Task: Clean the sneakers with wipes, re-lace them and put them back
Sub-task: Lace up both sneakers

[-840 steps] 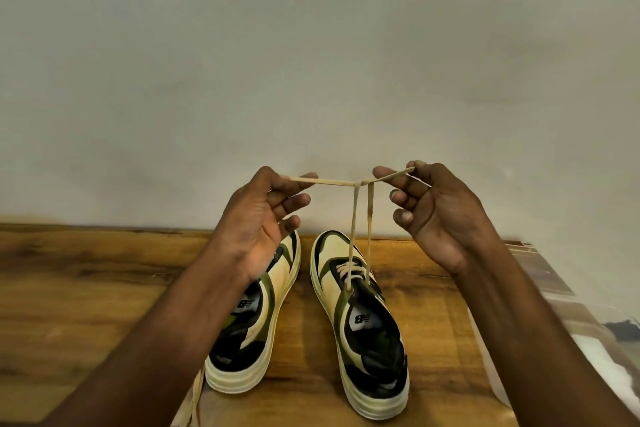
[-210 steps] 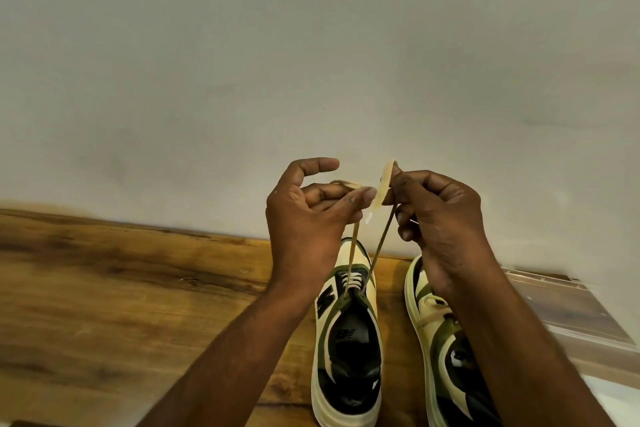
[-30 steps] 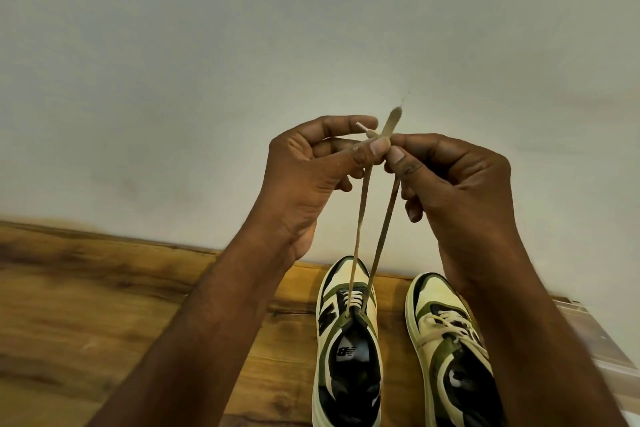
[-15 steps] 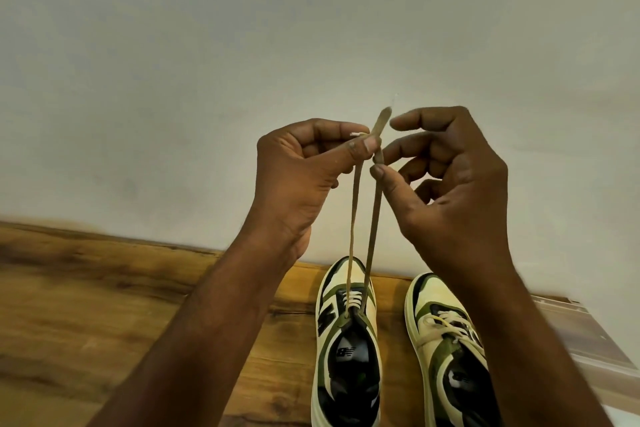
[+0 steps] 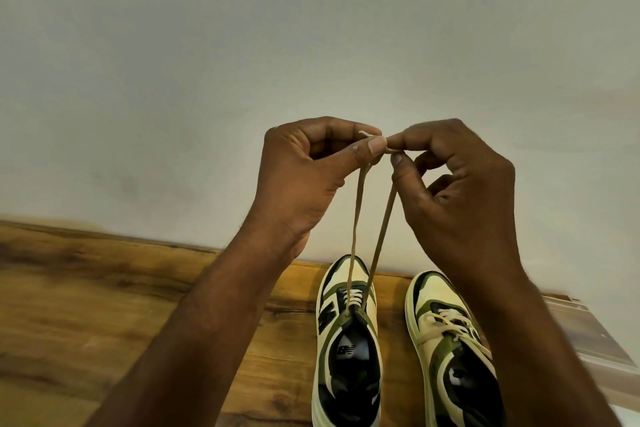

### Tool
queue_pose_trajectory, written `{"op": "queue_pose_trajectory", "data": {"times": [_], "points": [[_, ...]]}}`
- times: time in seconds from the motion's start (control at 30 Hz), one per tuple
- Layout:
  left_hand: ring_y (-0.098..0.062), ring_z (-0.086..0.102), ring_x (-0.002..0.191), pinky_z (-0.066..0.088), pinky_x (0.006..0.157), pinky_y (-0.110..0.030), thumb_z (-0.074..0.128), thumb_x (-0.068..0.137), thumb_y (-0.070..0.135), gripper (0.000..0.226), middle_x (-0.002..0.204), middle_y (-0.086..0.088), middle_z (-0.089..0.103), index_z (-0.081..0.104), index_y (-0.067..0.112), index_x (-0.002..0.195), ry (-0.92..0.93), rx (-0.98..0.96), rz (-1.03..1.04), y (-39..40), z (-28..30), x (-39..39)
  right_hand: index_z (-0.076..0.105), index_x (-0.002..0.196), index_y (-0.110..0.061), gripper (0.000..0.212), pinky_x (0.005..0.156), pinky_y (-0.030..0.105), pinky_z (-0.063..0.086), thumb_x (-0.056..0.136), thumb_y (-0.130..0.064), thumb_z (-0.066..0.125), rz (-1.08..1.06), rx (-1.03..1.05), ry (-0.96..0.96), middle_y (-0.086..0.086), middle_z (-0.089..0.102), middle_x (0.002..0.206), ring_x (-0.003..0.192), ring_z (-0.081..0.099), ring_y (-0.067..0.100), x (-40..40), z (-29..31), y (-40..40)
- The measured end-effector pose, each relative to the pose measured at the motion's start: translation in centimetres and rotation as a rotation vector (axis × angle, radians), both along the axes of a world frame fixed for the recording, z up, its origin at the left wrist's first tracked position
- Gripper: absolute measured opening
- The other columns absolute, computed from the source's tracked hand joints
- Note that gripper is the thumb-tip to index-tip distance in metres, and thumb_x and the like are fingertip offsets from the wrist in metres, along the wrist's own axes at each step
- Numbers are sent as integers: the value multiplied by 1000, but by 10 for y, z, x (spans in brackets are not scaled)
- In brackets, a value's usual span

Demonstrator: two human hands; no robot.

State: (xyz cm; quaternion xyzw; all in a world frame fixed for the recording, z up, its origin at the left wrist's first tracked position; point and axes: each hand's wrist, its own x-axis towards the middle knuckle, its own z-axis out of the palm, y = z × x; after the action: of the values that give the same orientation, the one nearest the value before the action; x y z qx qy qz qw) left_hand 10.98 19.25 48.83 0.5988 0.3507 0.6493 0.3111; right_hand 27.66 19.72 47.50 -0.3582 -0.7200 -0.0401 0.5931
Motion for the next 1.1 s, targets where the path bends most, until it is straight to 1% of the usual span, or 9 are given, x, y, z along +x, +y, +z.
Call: {"op": "queue_pose_trajectory", "data": {"times": [0.1,0.2,0.3,0.43,0.6,0.7,0.83,0.97,1.1], "points": [[-10,73,80,57,65,-23,80,89,13,11,85,2,80,80,19,98,6,-15,1,1,-1,0,78,104,-25,16,58,15,50,95,-12,73,96,-102,119,-21,73,92,80,70,8,-1,2,-2],[-14,73,80,56,65,-23,81,89,14,11,86,-1,80,81,17,99,-10,-28,9,2,-1,-1,77,102,-22,17,56,20,55,92,-9,76,171,-167,211,-16,77,87,77,74,10,-1,3,-3],[-12,72,78,55,65,-23,80,89,14,10,86,0,80,80,16,99,-16,-42,-2,2,0,-1,74,105,-21,19,54,22,51,90,-9,78,205,-192,232,-12,76,85,77,71,13,0,3,-2],[-10,68,72,55,64,-26,80,89,13,11,85,-1,79,81,12,99,-63,-93,-34,2,0,-1,67,110,-16,29,54,35,52,87,-5,80,311,-219,234,-2,74,88,75,69,21,3,4,-3],[-11,58,63,50,59,-22,80,88,11,5,81,-2,75,80,9,93,-165,-213,-108,1,0,0,71,101,-18,22,50,23,48,86,-12,85,225,-84,92,-11,71,88,74,65,19,2,2,-2],[-11,53,61,48,55,-21,79,88,10,3,75,-2,70,80,10,91,-227,-278,-155,0,1,0,78,95,-14,7,51,22,45,91,-14,83,174,62,18,-7,73,90,71,65,14,2,-1,0],[-11,52,62,47,55,-20,78,88,10,9,76,-3,71,80,7,96,-255,-302,-152,1,1,-1,81,94,-10,5,62,14,41,90,-13,83,163,141,-37,6,71,94,79,65,11,5,-2,1],[-14,55,72,47,59,-22,79,88,14,13,84,-6,76,80,8,100,-272,-298,-112,2,0,-2,79,93,-16,6,52,32,44,90,-16,84,171,111,-8,3,69,97,76,64,19,10,0,3],[-13,61,77,48,61,-24,80,89,21,15,89,-5,80,80,11,101,-234,-313,-52,3,-4,0,76,91,-11,11,52,40,48,87,-16,85,295,4,127,4,74,97,79,68,27,16,-6,12]]}}
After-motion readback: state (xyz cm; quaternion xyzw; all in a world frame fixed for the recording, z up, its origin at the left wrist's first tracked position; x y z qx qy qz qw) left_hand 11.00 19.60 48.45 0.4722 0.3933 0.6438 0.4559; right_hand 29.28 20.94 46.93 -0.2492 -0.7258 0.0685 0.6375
